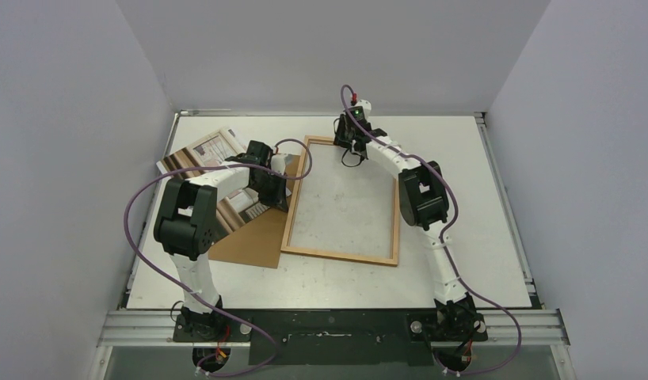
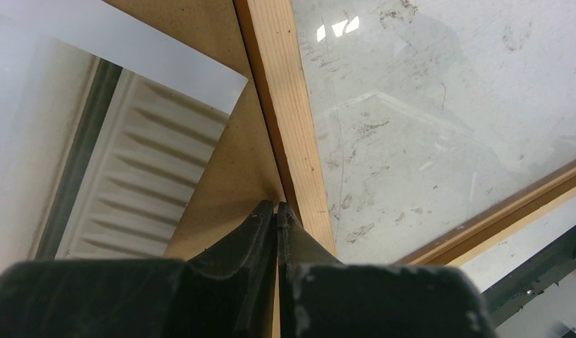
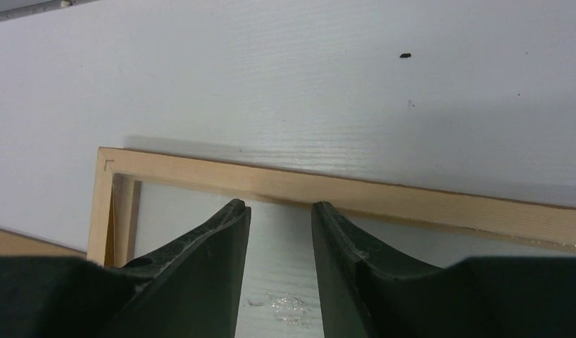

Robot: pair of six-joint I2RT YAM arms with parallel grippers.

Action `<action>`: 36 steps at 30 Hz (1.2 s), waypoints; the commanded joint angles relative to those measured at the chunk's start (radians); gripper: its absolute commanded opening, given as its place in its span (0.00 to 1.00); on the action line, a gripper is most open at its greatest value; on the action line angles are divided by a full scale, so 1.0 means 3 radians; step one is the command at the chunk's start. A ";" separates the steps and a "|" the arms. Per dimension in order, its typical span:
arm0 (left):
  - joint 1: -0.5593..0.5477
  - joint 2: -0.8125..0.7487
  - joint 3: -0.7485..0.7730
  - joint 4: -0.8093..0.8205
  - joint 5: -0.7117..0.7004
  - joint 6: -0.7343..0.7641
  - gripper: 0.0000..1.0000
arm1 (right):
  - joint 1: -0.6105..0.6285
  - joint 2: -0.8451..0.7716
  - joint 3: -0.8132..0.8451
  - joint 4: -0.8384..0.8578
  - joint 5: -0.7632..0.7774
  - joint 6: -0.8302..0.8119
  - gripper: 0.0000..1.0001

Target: Put the photo into the frame

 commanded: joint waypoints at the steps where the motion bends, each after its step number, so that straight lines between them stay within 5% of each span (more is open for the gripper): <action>1: 0.0007 -0.0150 0.0022 0.0034 0.0086 0.0041 0.03 | 0.0042 -0.0209 -0.0219 -0.0060 -0.0042 0.0051 0.39; 10: 0.0007 -0.0161 0.0045 0.0038 0.0099 0.0031 0.02 | 0.0065 -0.0371 -0.0399 -0.0092 -0.0059 0.0044 0.38; 23: 0.0017 -0.0188 0.0054 0.0008 0.0116 0.0036 0.02 | -0.0032 -0.0162 0.0336 0.0033 -0.0120 0.0087 0.43; 36: 0.0035 -0.0190 0.0047 -0.0023 0.0127 0.0065 0.02 | -0.0109 0.0070 0.0379 0.0139 -0.0255 0.0175 0.45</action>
